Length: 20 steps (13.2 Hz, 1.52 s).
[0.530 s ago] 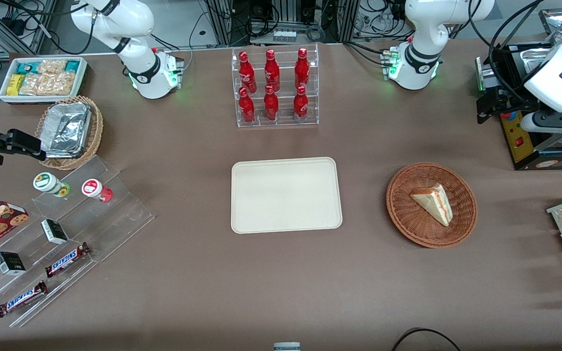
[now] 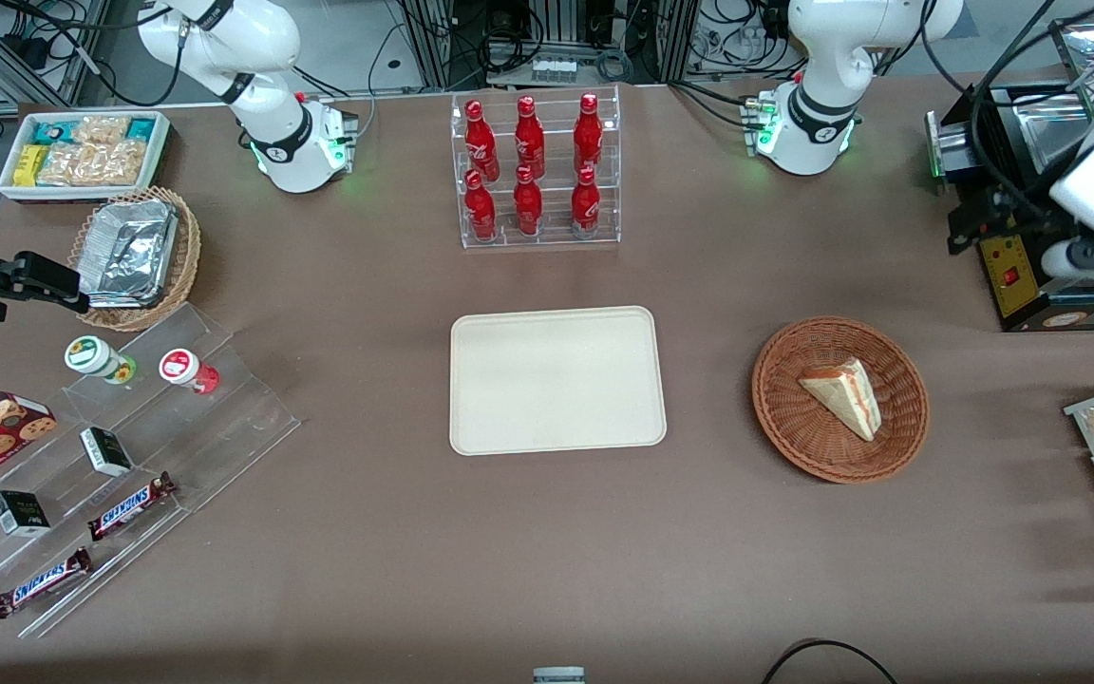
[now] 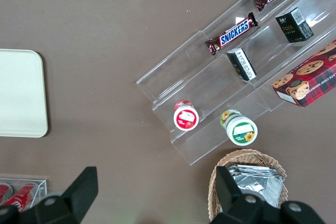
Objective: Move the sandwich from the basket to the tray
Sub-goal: 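Move the left gripper from rest toward the sandwich in the wicker basket, then lower the open left gripper around the wrapped sandwich and close it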
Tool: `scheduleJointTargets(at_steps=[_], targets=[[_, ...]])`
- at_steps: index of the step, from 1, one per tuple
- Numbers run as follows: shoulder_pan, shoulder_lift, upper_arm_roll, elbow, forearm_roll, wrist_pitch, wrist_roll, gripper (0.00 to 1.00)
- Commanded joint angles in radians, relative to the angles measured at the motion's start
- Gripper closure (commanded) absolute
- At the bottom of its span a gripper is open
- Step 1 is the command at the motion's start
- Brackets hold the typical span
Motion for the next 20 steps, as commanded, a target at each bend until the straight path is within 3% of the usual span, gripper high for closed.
scheduleJointTargets(at_steps=[1, 6, 9, 14, 20], targets=[[0.014, -0.006, 0.000, -0.164, 0.017, 0.167, 0.007, 0.00], [0.048, -0.007, 0.000, -0.439, 0.017, 0.513, -0.085, 0.00], [0.048, 0.023, 0.002, -0.539, 0.017, 0.691, -0.243, 0.00], [0.031, 0.126, -0.009, -0.570, 0.017, 0.869, -0.580, 0.00], [0.028, 0.172, -0.033, -0.569, 0.017, 0.918, -0.691, 0.00]])
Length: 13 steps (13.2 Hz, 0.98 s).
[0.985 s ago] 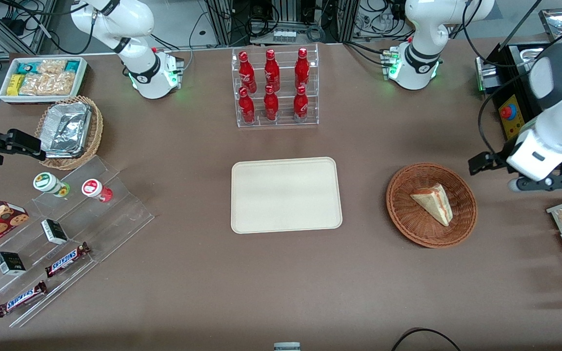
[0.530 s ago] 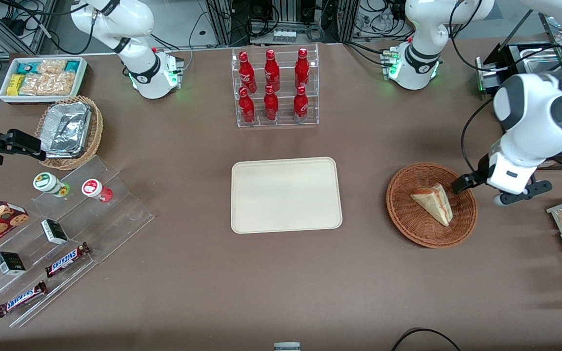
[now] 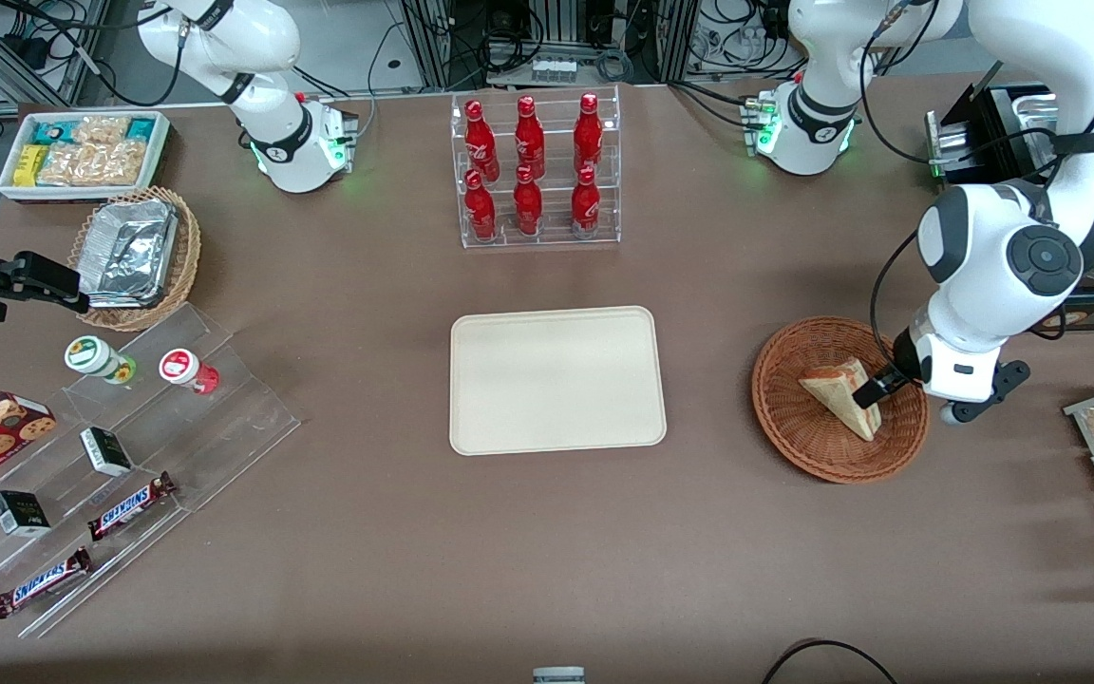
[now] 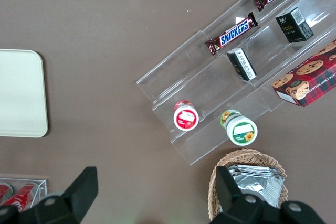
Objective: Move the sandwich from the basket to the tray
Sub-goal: 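Lower the open left gripper around the wrapped sandwich and close it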
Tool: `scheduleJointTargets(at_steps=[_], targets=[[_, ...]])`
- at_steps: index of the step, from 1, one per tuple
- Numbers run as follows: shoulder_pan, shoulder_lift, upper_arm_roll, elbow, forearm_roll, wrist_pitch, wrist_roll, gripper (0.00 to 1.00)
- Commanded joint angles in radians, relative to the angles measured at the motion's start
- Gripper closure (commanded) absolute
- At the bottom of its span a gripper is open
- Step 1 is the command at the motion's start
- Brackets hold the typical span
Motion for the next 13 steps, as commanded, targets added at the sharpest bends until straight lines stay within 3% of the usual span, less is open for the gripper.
scheduleJointTargets(at_steps=[1, 13], targets=[[-0.005, 0.018, -0.012, -0.007, 0.016, 0.025, -0.064, 0.00], [-0.005, 0.020, -0.013, -0.180, 0.016, 0.140, -0.104, 0.00]])
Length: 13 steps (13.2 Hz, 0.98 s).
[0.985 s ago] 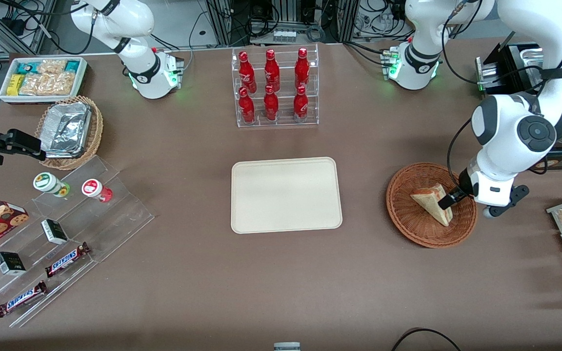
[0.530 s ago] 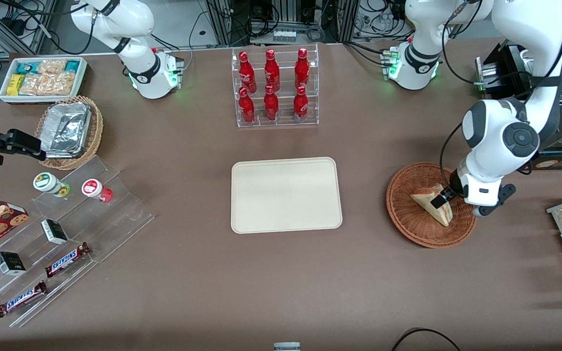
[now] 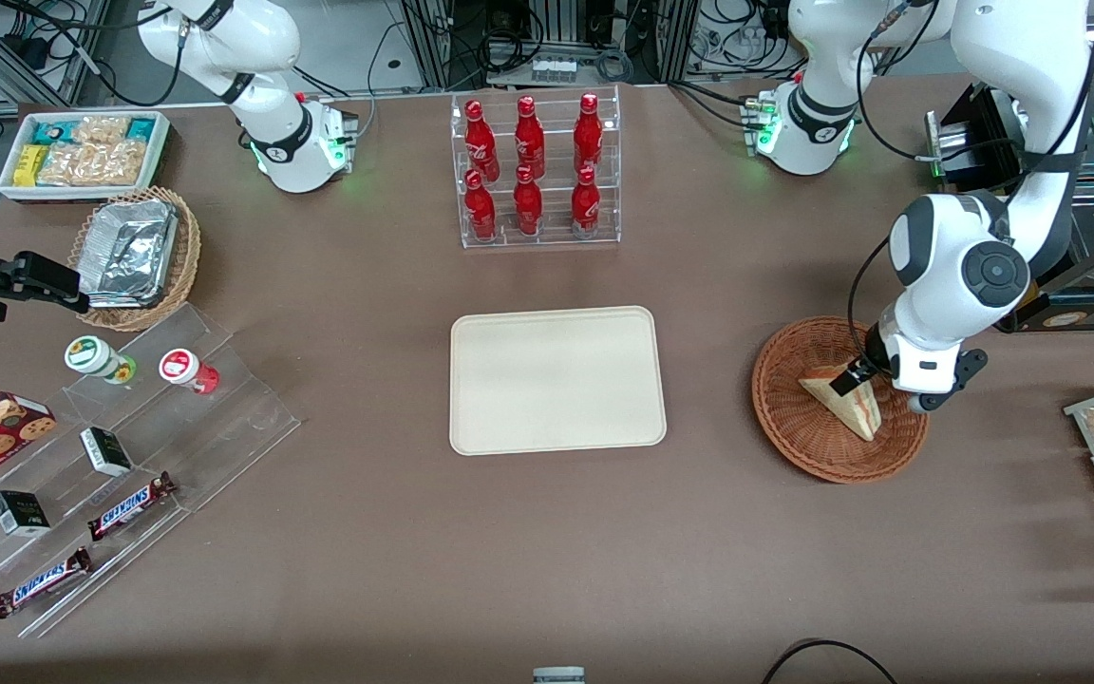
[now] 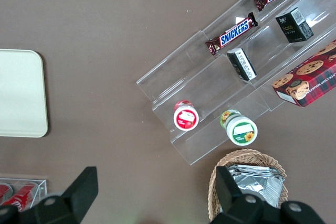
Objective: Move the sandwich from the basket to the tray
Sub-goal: 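Lower the open left gripper around the wrapped sandwich and close it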
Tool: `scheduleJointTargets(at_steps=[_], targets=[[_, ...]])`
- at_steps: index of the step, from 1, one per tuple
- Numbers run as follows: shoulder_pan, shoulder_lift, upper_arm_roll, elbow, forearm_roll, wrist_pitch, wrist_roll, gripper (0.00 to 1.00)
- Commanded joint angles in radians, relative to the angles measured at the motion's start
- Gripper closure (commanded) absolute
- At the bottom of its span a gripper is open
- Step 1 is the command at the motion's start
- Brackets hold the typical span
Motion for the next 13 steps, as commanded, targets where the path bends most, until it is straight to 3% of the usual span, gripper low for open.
scheduleJointTargets(at_steps=[1, 5, 6, 7, 8, 9, 13], targets=[[-0.004, 0.009, -0.002, -0.049, 0.016, 0.083, -0.029, 0.00], [-0.004, 0.040, -0.002, -0.047, 0.016, 0.114, -0.031, 0.02], [-0.004, 0.045, -0.002, -0.047, 0.016, 0.114, -0.031, 0.18], [-0.004, 0.045, -0.002, -0.046, 0.016, 0.114, -0.032, 0.59], [-0.004, 0.045, -0.002, -0.044, 0.016, 0.114, -0.031, 0.92], [-0.004, 0.042, -0.002, -0.043, 0.016, 0.113, -0.029, 1.00], [-0.004, 0.002, -0.003, -0.023, 0.016, 0.069, -0.014, 1.00]])
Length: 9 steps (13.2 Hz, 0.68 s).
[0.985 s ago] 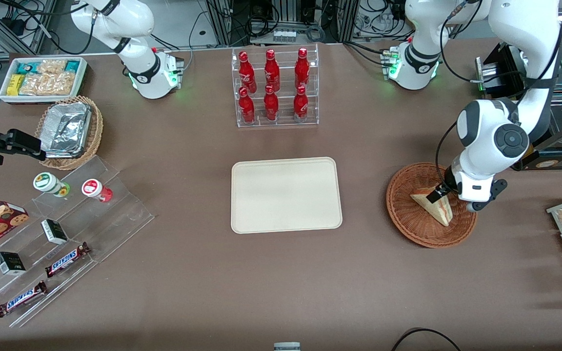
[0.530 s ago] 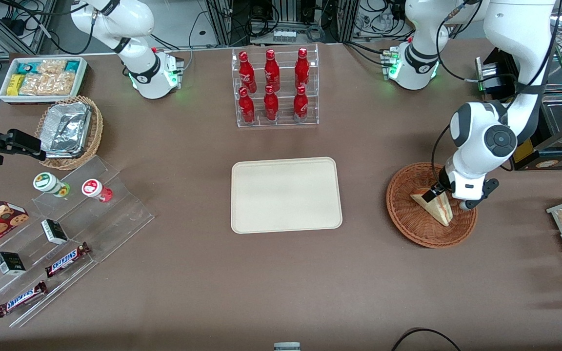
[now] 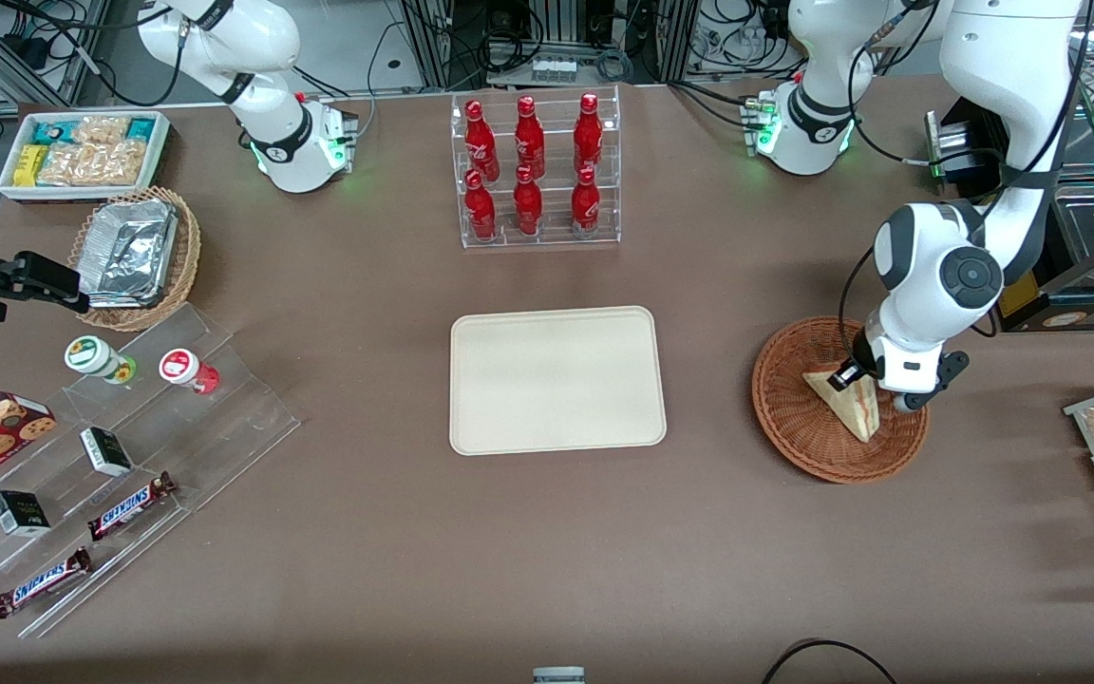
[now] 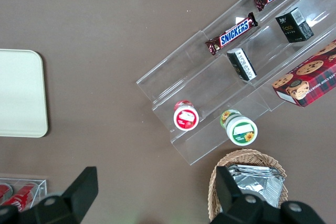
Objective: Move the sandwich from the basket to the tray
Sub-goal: 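Lift the sandwich out of the basket and carry it over the cream tray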
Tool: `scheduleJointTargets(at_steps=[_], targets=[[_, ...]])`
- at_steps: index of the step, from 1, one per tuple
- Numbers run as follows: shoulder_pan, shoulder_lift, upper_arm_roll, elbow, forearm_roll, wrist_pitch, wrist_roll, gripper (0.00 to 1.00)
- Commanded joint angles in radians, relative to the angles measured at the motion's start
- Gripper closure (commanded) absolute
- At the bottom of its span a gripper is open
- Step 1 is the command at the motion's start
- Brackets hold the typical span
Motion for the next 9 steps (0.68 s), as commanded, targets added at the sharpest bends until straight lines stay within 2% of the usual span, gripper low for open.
scheduleJointTargets(at_steps=[1, 3, 5, 7, 9], targets=[[-0.004, -0.055, -0.007, 0.038, 0.022, -0.098, 0.001, 1.00], [-0.004, -0.085, -0.034, 0.137, 0.066, -0.277, 0.043, 1.00], [-0.004, -0.078, -0.092, 0.303, 0.094, -0.501, 0.054, 1.00], [-0.004, -0.057, -0.148, 0.446, 0.096, -0.659, 0.060, 1.00], [-0.004, -0.035, -0.226, 0.539, 0.092, -0.747, 0.048, 1.00]])
